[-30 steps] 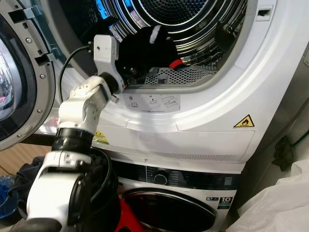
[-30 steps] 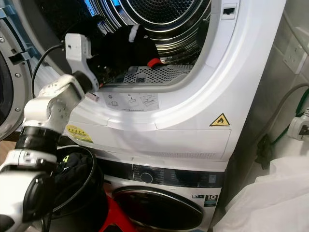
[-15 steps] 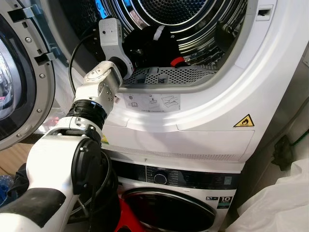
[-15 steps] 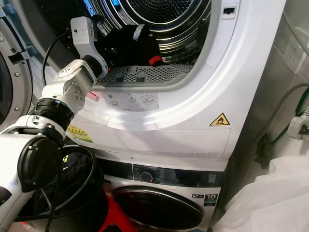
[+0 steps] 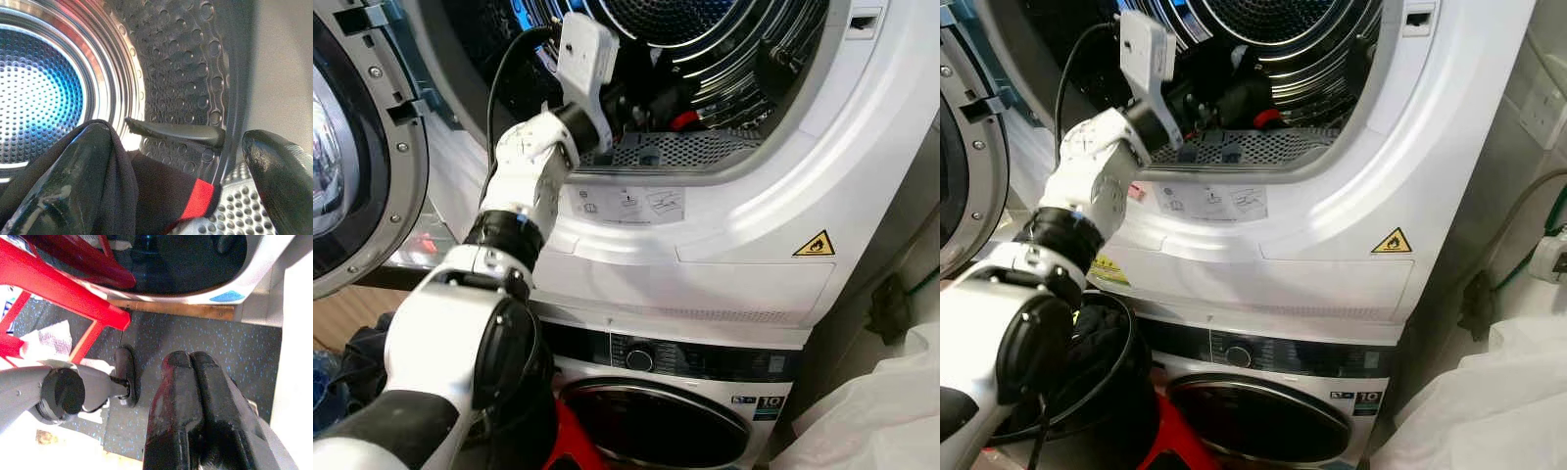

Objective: Clothes washing

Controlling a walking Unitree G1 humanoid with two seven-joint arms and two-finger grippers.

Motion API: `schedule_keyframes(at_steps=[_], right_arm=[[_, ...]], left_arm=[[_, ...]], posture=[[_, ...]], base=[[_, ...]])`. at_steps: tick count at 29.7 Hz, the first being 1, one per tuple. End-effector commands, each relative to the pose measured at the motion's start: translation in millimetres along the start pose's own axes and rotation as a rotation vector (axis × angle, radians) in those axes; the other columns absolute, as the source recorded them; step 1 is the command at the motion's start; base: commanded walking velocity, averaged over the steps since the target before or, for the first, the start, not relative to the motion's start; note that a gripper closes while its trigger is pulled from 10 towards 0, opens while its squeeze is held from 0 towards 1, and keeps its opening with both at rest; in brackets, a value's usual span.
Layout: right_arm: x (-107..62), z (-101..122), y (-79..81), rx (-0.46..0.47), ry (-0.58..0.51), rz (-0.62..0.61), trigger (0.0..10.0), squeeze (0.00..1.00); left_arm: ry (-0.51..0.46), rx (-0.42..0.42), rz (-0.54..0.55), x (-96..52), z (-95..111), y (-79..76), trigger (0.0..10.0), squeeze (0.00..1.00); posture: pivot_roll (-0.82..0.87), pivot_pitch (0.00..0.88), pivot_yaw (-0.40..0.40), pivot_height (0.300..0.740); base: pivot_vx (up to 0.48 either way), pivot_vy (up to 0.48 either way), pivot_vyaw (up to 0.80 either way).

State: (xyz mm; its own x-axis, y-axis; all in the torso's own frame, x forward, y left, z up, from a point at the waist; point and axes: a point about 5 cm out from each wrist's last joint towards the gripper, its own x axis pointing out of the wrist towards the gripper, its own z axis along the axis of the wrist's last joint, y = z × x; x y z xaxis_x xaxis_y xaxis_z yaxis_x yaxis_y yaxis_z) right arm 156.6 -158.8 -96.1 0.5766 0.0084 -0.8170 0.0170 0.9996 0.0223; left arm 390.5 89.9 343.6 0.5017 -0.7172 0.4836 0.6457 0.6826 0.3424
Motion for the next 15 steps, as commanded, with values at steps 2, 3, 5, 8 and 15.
schedule_keyframes(at_steps=[2,3,5,8,15], right_arm=[[0.0,-2,5.1,0.017,0.006,0.006,10.0,0.0],[0.0,-2,5.1,0.021,0.004,0.005,10.0,0.0],[-0.2,-2,5.0,0.024,0.004,0.003,10.0,0.0],[-0.5,-3,4.3,0.028,0.007,0.0,10.0,0.0],[-0.3,-3,4.4,0.015,0.015,0.008,10.0,0.0]], left_arm=[[-0.096,0.156,-0.04,-4.4,20,-10.3,10.0,0.0],[-0.133,0.217,-0.039,-9.8,27,-18.2,10.0,0.0],[-0.158,0.261,-0.03,-15.1,32,-23.5,10.0,0.0],[-0.161,0.356,-0.022,-25.7,38,-29.8,10.0,0.0],[-0.117,0.301,-0.047,-57.7,38,-68.4,10.0,0.0]], posture=[[0.01,0.0,0.166,0.74],[0.01,0.0,0.166,0.74],[0.01,0.0,0.17,0.74],[0.02,0.0,0.17,0.74],[0.06,0.0,0.156,0.74]], base=[[0.0,0.0,0.0],[0.0,0.0,0.0],[0.0,0.0,0.0],[0.0,0.0,0.0],[0.0,0.0,0.0]])
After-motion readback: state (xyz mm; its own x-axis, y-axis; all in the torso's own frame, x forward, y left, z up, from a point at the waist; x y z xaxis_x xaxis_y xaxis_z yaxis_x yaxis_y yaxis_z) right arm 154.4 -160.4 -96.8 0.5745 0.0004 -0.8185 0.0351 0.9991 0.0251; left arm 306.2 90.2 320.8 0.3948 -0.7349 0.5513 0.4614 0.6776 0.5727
